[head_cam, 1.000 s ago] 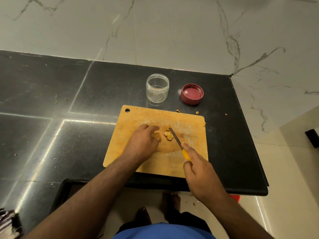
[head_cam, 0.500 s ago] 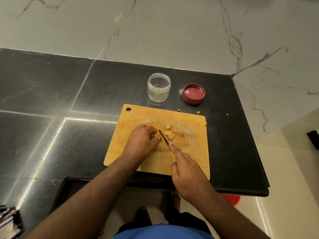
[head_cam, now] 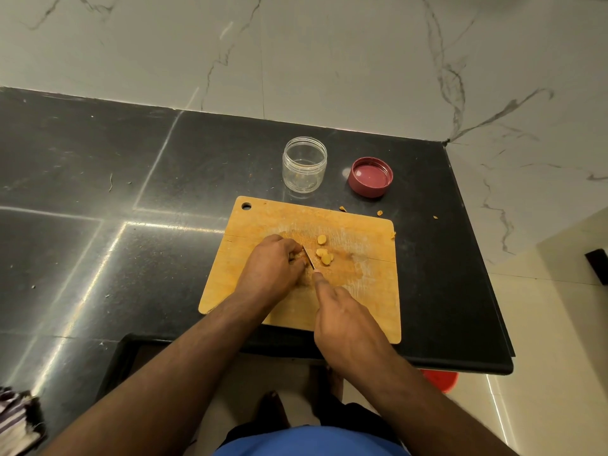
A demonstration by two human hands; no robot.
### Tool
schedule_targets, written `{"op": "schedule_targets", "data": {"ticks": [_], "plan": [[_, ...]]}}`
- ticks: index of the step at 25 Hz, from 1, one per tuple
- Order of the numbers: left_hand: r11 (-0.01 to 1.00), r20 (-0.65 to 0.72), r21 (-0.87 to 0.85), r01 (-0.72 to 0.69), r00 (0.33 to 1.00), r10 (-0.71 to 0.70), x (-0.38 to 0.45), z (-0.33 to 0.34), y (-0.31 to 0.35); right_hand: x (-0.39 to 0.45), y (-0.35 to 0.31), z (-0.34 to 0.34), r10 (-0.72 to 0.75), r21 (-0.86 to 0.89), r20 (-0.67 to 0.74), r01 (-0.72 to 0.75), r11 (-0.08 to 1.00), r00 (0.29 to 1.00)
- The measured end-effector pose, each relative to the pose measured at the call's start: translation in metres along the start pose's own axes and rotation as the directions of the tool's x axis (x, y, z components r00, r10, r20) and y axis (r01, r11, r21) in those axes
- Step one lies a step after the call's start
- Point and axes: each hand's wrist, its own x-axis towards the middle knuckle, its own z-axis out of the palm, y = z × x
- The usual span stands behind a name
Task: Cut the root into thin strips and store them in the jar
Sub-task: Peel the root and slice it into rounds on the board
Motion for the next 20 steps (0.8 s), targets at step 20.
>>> {"op": "schedule_targets", "data": {"ticks": [20], "plan": [[1.000,0.047,-0.021,0.019,0.999,-0.018,-0.005,-0.001,0.003,-0.020,0.037,-0.019,0.191,0.580,0.011,-0.161,0.799,0.982]]}}
